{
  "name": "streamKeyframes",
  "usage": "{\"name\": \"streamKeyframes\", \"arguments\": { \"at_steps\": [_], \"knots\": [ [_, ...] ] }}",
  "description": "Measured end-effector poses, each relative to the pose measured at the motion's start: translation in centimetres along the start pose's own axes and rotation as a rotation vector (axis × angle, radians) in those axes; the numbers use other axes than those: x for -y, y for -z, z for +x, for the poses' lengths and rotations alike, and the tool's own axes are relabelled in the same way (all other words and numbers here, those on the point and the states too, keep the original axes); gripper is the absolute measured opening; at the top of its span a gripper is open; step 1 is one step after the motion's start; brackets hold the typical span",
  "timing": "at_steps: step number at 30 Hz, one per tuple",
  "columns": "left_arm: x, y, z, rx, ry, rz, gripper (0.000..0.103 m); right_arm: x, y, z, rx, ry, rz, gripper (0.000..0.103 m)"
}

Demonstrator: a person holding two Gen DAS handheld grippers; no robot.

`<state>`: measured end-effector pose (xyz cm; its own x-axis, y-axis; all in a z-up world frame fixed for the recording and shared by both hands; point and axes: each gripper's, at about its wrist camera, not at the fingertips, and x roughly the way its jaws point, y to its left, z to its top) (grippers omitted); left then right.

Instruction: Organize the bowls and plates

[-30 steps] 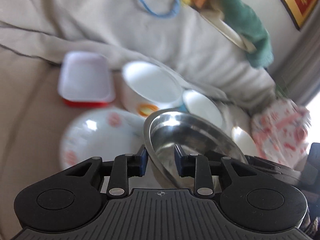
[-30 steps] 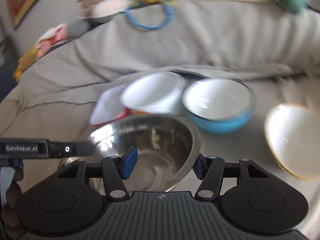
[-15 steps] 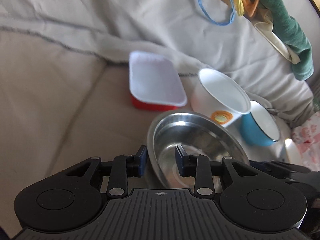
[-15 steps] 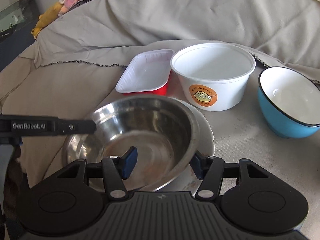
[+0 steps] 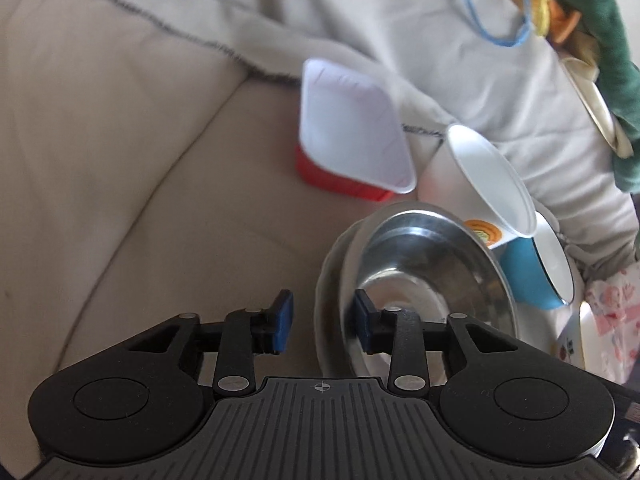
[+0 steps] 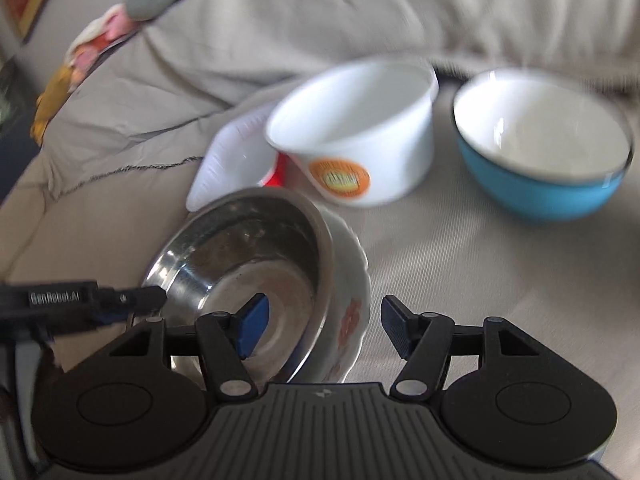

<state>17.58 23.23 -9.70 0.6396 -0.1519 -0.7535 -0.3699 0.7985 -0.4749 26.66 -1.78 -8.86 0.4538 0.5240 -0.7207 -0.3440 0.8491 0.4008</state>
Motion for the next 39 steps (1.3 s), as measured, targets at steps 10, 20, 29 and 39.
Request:
{"name": "streamKeyframes", "arguments": {
  "at_steps": [10,20,29,39],
  "knots": [
    [1.6,-0.2,1.4,-0.035,0.042,-0.021,0.047,1.5,0.1,0.4,-0.09,-0.142,0.077,0.06],
    [7.6,1.5,4.1,-0.098,0.092,0.131,0.048,6.1,0.7,-2.9,-0.032,-0.018,0.125,0.061],
    [10.1,1.6,-1.1,0.141,0.012,0.282,0.045,3.5,1.0,-6.6,0.189,0.148,-0.149,0.072],
    [19.0,1.6,2.7,-0.064,0.369,0.235,0.045,10.3,-1.0,-14.1,0.362,0.298,-0.081,0.083]
  ]
}}
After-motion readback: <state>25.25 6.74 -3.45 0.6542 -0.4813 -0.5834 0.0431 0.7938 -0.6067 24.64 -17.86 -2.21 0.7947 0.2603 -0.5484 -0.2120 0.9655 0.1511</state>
